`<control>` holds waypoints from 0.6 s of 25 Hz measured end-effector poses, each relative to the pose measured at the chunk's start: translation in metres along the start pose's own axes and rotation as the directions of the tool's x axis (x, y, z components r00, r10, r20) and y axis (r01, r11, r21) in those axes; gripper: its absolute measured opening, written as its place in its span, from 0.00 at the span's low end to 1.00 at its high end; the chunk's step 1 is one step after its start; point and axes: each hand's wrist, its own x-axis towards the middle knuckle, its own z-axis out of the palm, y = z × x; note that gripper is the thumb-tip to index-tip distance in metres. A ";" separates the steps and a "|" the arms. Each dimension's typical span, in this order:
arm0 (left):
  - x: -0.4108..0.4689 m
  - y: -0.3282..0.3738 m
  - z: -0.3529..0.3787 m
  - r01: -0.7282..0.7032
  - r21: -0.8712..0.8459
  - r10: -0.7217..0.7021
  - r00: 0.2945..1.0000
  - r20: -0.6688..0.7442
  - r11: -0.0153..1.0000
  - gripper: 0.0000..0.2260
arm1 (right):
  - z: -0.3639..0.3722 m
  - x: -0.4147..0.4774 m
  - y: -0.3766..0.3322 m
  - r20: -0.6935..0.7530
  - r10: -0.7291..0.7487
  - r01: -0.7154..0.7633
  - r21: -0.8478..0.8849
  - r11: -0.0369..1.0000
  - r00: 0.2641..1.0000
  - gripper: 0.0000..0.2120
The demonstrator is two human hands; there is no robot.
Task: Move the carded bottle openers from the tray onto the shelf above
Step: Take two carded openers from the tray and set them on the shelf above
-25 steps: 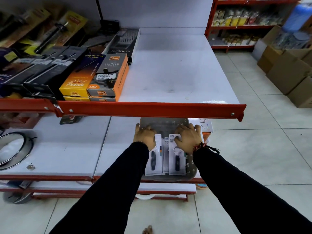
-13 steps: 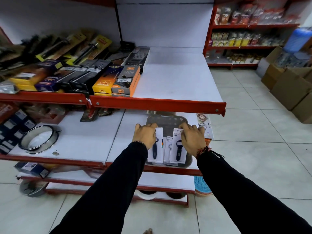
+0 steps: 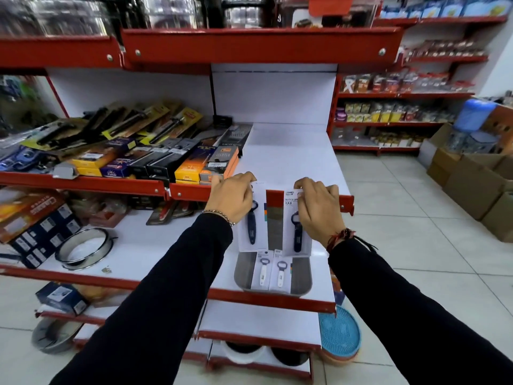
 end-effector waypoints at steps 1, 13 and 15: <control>0.012 0.000 -0.009 -0.002 -0.002 0.002 1.000 -0.022 1.000 0.12 | -0.006 0.015 -0.001 -0.022 0.004 -0.004 0.009 1.000 1.000 0.12; 0.182 -0.028 -0.024 0.017 0.089 -0.024 0.996 0.082 0.996 0.16 | 0.009 0.186 0.018 -0.019 0.259 -0.257 0.080 0.963 0.966 0.15; 0.191 -0.038 -0.002 0.052 0.085 -0.065 0.984 0.163 0.995 0.16 | 0.030 0.192 0.024 0.108 0.274 -0.282 0.071 0.957 0.956 0.15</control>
